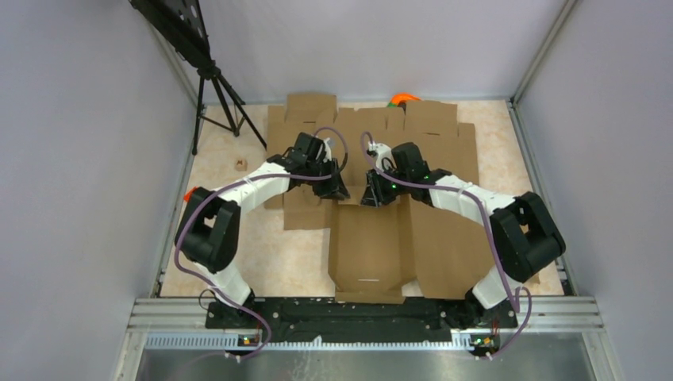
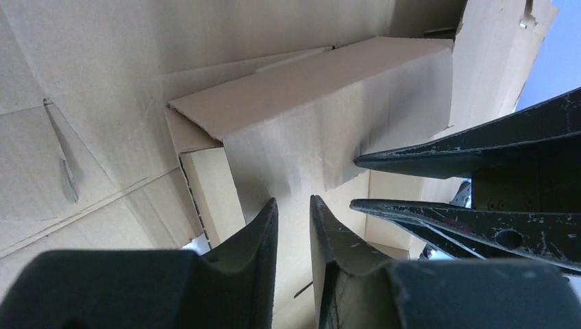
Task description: Fold the paper box
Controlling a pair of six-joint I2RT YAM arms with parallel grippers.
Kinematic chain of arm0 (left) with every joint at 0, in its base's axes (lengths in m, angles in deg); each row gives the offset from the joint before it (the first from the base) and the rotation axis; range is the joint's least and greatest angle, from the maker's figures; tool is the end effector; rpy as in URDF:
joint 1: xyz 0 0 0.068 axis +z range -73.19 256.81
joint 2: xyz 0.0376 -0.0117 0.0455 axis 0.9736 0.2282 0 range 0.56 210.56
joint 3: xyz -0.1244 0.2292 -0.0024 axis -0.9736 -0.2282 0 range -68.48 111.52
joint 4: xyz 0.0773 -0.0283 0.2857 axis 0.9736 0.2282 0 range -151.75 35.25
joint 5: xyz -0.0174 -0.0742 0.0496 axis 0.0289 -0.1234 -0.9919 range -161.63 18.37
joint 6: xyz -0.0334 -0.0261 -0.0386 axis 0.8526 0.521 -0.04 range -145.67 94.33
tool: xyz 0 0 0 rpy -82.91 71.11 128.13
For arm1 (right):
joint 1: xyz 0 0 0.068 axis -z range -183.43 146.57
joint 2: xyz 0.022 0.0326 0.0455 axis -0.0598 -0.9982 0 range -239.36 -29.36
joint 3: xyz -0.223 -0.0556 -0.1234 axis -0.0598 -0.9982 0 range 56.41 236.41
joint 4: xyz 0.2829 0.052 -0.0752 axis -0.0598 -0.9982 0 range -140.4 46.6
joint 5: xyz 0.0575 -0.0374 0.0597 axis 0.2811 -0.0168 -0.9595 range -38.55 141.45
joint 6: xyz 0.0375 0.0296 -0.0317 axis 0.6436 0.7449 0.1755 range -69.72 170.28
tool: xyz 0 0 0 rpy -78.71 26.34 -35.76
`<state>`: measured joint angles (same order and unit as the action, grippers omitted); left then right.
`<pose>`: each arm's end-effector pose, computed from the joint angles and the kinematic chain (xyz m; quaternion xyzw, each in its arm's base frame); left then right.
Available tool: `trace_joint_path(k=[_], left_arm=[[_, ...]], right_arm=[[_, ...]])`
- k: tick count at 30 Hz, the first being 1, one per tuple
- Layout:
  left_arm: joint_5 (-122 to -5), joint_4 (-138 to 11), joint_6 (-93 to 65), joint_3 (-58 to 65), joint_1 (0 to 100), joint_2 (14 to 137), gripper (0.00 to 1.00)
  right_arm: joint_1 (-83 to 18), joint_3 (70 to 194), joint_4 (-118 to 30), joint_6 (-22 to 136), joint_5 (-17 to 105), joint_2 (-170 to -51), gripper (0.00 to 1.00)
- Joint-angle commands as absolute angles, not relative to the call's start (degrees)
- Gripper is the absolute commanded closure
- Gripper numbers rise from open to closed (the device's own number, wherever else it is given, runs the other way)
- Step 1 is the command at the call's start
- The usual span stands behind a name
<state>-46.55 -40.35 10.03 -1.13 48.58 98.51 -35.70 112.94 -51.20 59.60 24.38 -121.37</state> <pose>0.3417 -0.2029 0.1830 0.0104 0.9256 -0.3424 0.1609 0.3066 0.2155 0.1741 -0.2686 0.8562 0.3378 0.2842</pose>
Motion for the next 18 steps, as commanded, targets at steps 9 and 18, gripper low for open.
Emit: trace_joint_path(k=[9,18], left_arm=[[-52.85,-35.72,1.66,4.04,48.63,94.18,0.66],[-47.07,-23.48,-22.82,16.48,50.6,98.95,0.02]], right_arm=[[-36.34,111.64,-50.25,60.88,25.52,-122.44,0.7],[-36.39,111.76,-50.81,60.85,25.33,-122.08,0.7]])
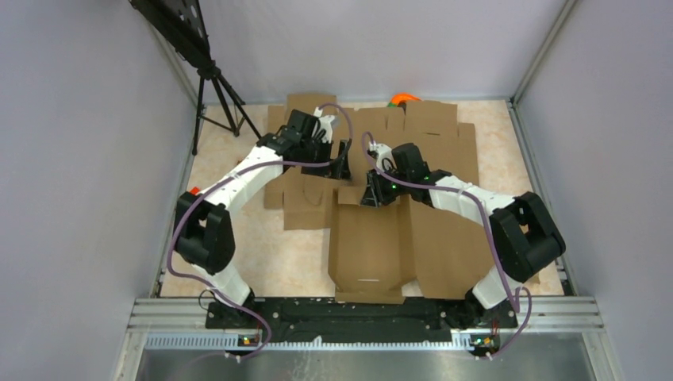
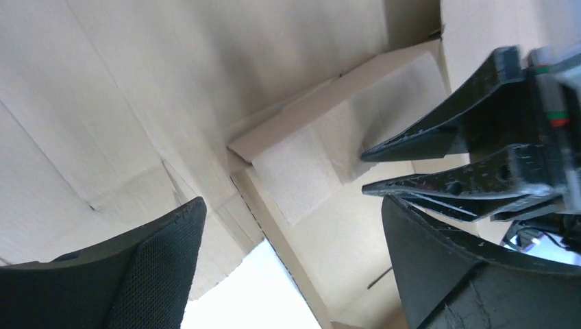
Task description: Fold the paper box
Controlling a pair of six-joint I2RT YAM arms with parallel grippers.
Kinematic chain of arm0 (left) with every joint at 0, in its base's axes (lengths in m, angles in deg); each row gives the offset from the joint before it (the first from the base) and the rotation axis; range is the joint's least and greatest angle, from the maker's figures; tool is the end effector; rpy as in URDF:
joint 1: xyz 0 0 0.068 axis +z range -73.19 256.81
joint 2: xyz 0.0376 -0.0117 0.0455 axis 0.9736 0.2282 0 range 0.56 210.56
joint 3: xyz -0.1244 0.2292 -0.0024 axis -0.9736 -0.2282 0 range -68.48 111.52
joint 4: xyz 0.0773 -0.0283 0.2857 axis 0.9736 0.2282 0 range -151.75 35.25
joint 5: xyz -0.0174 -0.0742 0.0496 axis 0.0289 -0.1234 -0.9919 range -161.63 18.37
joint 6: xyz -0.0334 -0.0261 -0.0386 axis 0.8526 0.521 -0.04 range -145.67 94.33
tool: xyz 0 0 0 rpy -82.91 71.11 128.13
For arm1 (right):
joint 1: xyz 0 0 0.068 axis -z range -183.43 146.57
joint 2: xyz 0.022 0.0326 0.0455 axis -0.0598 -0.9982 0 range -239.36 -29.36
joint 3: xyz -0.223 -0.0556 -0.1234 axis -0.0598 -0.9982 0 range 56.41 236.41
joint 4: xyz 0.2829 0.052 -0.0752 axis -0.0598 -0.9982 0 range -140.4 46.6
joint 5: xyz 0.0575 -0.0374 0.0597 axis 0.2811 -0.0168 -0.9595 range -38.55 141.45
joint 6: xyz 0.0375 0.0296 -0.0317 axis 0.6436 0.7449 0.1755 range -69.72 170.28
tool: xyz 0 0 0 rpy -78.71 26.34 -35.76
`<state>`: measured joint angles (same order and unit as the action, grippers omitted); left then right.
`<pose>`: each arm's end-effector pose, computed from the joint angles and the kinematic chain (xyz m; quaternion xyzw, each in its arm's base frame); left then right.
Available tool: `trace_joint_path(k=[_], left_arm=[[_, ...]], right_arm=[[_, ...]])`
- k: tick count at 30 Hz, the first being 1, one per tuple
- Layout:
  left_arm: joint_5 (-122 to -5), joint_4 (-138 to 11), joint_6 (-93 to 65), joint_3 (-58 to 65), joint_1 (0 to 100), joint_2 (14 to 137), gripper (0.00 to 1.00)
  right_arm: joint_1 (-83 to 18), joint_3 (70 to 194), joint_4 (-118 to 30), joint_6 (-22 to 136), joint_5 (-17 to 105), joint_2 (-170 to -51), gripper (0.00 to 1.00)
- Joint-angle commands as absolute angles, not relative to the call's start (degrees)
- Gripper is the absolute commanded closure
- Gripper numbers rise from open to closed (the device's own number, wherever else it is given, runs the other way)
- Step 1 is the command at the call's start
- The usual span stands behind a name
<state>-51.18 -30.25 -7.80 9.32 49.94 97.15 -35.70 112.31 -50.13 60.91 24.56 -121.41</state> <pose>0.3572 -0.1968 0.2429 0.1327 0.9181 -0.2816 0.2455 0.3061 0.2150 0.1715 -0.2587 0.8582 0.3406 0.2839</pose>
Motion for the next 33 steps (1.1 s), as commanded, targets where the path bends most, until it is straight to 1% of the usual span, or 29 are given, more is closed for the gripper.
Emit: trace_joint_path(k=[1,4,8,10,12,14,15,16,17,18,21,22,23,24,26,28,29,31,33], left_arm=[[-47.28,-22.1,-24.84,17.87,50.85,99.7,0.02],[-48.56,-24.3,-31.35,17.45,51.77,100.44,0.03],[-47.82,-26.14,-37.63,16.44,52.09,101.9,0.15],[-48.45,-25.97,-38.68,16.47,53.0,102.72,0.21],[-46.83,-30.0,-37.63,13.71,54.71,100.92,0.26],[-44.04,-39.49,-34.66,6.69,56.3,94.83,0.24],[-43.89,-46.12,-33.31,1.73,56.85,89.63,0.21],[-44.76,-52.77,-31.65,-2.71,57.0,85.89,0.16],[-45.24,-58.03,-30.7,-7.15,57.17,82.8,0.05],[-45.55,-63.41,-30.23,-10.78,57.21,80.7,0.02],[-51.99,-74.89,-21.19,-18.11,57.48,78.17,0.01],[-50.3,-76.76,-21.19,-19.19,57.93,78.53,0.01],[-45.6,-78.47,-22.65,-19.51,58.27,79.57,0.01],[-40.58,-77.8,-24.57,-18.66,58.49,81.21,0.02],[-32.89,-68.04,-34.48,-12.87,58.53,85.26,0.06],[-27.98,-58.26,-41.82,-7.82,58.53,89.75,0.07],[-24.65,-55.78,-44.28,-6.47,58.62,91.61,0.07],[-16.55,-53.59,-47.38,-4.68,58.88,94.36,0.02],[-12.73,-54.34,-46.24,-3.16,58.88,96.28,0.01]], right_arm=[[-36.39,111.82,-50.86,60.83,25.27,-122.01,0.7],[-36.39,112.11,-51.42,60.66,25.58,-122.02,0.7],[-36.39,112.22,-51.27,61.05,25.62,-122.0,0.7],[-36.39,112.21,-50.81,61.51,25.38,-122.05,0.7],[-36.39,112.22,-50.63,61.81,24.97,-122.09,0.7],[-36.38,112.23,-50.76,61.83,24.91,-122.04,0.7],[-36.39,112.33,-50.93,61.8,24.98,-122.03,0.7],[-36.39,112.39,-51.16,61.6,25.03,-122.0,0.7],[-36.39,112.55,-51.43,61.46,25.15,-121.96,0.7],[-36.41,112.65,-51.52,61.41,25.36,-121.93,0.7],[-36.39,112.75,-51.46,61.44,25.66,-121.99,0.7],[-36.38,112.79,-51.33,61.47,25.77,-121.98,0.7],[-36.43,112.83,-51.24,61.63,25.84,-122.04,0.7],[-36.39,112.83,-51.1,61.81,25.87,-121.96,0.7],[-36.39,112.6,-50.7,62.25,25.67,-121.92,0.7],[-36.39,112.39,-50.18,62.56,25.57,-121.82,0.7],[-36.39,112.34,-50.03,62.7,25.43,-121.78,0.7],[-36.39,112.2,-50.01,62.75,25.27,-122.03,0.7],[-36.39,112.29,-50.36,62.32,25.33,-122.21,0.7]])
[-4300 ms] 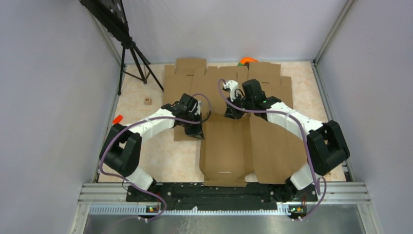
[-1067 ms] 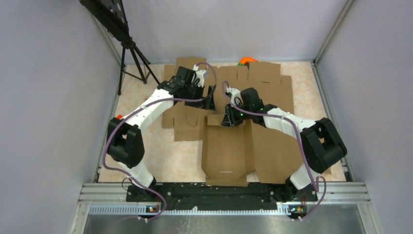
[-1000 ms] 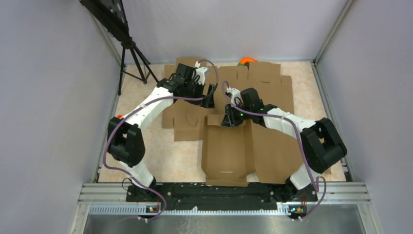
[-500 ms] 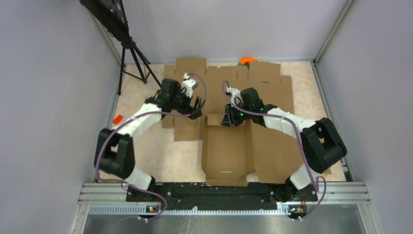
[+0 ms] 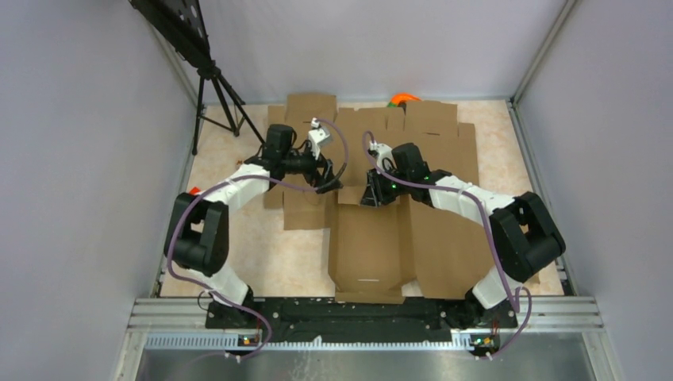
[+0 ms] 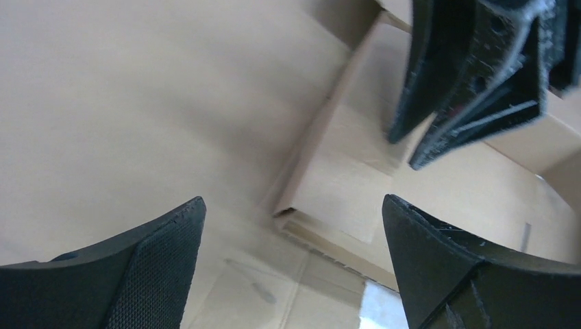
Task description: Fold the paper box
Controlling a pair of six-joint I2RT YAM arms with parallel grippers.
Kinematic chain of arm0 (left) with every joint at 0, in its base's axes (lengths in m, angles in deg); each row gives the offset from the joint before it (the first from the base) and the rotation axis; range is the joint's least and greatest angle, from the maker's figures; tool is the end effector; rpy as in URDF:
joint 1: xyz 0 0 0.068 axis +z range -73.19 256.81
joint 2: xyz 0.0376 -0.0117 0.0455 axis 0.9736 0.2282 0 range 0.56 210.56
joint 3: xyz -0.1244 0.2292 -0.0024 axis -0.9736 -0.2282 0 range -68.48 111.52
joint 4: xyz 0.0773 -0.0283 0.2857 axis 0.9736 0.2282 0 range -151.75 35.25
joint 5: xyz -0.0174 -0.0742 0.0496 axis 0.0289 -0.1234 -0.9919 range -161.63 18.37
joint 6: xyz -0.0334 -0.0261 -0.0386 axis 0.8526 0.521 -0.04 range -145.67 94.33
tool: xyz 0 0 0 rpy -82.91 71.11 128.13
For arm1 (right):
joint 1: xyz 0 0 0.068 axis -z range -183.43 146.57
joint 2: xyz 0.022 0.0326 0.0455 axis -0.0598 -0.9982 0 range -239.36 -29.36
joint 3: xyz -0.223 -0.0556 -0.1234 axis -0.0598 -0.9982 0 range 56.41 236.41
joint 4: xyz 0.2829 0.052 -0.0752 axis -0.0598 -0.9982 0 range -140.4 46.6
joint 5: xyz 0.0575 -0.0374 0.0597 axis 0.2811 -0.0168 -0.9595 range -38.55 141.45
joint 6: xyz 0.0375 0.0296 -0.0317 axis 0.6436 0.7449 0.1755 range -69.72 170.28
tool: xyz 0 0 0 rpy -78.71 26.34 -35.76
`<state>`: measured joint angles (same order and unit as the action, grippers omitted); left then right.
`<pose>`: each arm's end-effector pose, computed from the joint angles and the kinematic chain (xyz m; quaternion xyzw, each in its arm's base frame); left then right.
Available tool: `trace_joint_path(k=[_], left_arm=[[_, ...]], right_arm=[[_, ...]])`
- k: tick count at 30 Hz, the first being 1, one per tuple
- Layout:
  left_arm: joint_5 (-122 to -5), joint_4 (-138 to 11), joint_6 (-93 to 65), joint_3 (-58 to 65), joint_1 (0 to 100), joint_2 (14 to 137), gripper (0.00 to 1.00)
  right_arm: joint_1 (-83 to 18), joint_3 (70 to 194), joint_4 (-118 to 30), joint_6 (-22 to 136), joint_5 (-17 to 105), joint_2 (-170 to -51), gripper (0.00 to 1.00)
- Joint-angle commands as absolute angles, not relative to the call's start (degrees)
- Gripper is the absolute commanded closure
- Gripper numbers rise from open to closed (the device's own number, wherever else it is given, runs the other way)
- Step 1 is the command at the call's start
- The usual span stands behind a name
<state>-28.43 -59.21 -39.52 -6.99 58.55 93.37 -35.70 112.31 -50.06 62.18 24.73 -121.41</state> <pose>0.3629 -0.1489 0.2112 0.3934 0.7406 -0.3414 0.4246 0.3063 0.2150 0.1716 -0.2487 0.8611 0.3427 0.2813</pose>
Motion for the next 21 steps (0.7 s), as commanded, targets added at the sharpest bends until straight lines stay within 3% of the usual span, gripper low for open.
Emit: trace_joint_path(k=[1,7,12,21], left_arm=[[-12.0,-54.25,-46.24,-2.41,58.82,97.34,0.03],[-14.76,-41.6,-54.03,4.25,56.91,103.19,0.14],[-20.47,-42.68,-52.88,4.16,55.07,104.27,0.21],[-26.0,-45.69,-53.22,2.82,53.6,105.17,0.23]], right_arm=[[-36.39,112.28,-50.45,62.18,25.35,-122.26,0.7],[-36.39,112.31,-50.04,62.47,25.27,-122.24,0.7],[-36.39,112.31,-50.05,62.72,24.93,-122.05,0.7],[-36.39,112.62,-50.82,63.18,25.07,-121.61,0.7]])
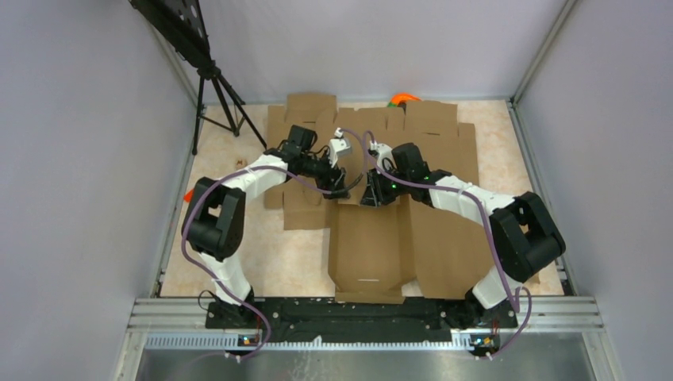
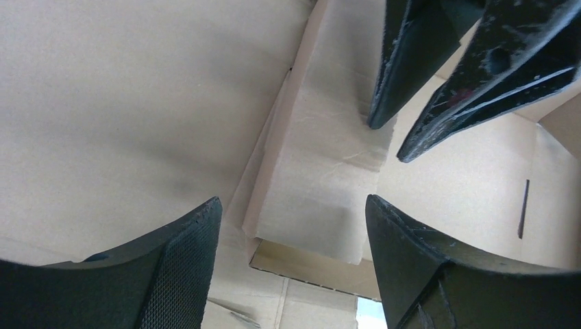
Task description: Fold the paper box
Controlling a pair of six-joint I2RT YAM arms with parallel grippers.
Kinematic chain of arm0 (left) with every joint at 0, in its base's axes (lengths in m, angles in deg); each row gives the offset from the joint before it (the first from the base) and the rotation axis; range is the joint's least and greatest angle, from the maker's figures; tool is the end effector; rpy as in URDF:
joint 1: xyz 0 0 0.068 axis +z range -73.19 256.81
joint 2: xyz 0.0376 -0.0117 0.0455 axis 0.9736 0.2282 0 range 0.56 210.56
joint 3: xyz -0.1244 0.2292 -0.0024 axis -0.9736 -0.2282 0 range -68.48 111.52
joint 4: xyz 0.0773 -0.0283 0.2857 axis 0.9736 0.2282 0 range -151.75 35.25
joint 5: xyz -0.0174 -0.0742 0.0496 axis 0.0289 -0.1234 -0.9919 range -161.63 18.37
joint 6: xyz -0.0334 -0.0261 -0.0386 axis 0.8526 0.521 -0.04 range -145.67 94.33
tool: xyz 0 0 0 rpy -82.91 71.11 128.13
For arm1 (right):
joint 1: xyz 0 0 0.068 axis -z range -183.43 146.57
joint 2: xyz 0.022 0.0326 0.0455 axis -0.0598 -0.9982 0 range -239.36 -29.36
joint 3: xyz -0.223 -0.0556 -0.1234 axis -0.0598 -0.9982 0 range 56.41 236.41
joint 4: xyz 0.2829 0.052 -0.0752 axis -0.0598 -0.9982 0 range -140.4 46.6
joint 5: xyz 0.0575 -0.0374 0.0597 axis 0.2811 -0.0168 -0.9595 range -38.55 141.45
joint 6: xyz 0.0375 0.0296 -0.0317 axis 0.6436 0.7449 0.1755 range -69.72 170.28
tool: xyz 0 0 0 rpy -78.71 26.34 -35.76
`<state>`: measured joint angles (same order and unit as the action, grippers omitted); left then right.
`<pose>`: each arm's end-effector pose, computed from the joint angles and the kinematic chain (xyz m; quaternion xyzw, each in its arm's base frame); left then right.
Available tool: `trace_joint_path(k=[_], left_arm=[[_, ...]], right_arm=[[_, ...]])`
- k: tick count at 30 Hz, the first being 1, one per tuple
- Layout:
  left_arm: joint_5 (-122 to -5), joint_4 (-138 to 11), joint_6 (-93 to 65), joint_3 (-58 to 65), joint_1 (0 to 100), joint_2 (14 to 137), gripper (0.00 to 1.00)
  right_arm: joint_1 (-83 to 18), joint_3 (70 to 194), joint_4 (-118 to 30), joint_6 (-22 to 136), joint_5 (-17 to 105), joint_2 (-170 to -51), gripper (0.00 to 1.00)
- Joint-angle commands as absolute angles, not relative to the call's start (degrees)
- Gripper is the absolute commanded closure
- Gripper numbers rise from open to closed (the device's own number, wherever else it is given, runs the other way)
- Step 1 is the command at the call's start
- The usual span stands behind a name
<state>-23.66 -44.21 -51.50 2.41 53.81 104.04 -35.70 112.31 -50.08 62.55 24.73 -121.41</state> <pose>0.3695 -0.1895 0.1786 0.4812 0.7249 -0.3743 0.3207 0.3063 0.2150 0.1716 -0.2459 0.8620 0.3436 0.2800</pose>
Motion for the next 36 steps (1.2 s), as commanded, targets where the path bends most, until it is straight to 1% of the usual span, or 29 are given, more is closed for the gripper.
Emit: trace_joint_path(k=[1,6,10,19,23,26,31,33,36], left_arm=[[-26.9,-45.34,-53.36,3.22,53.24,105.61,0.23],[-32.71,-44.59,-54.5,4.04,51.32,106.82,0.24],[-32.76,-43.79,-55.35,4.55,51.06,107.2,0.26],[-33.75,-42.46,-56.01,5.68,50.54,108.04,0.26],[-34.22,-42.11,-56.29,5.91,50.15,108.37,0.26],[-34.64,-41.83,-56.35,6.1,49.94,108.54,0.26],[-35.12,-41.46,-56.61,6.52,49.74,108.7,0.26],[-35.39,-41.22,-56.69,6.68,49.57,108.88,0.26],[-35.6,-40.87,-56.77,7.01,49.38,109.13,0.26]], right_arm=[[-36.39,112.64,-50.8,63.31,25.13,-121.62,0.71],[-36.39,112.6,-51.28,63.22,25.83,-121.13,0.7],[-36.39,112.53,-51.48,63.29,26.05,-120.82,0.7],[-36.39,113.51,-51.87,64.32,26.64,-118.4,0.69],[-36.3,115.07,-53.73,64.4,28.92,-115.25,0.65],[-36.05,115.88,-54.42,65.17,31.04,-112.42,0.59],[-34.53,114.94,-53.64,68.09,33.56,-107.26,0.52],[-32.59,113.86,-53.87,70.88,35.74,-105.26,0.5],[-25.73,111.53,-54.72,78.04,35.26,-103.01,0.5]])
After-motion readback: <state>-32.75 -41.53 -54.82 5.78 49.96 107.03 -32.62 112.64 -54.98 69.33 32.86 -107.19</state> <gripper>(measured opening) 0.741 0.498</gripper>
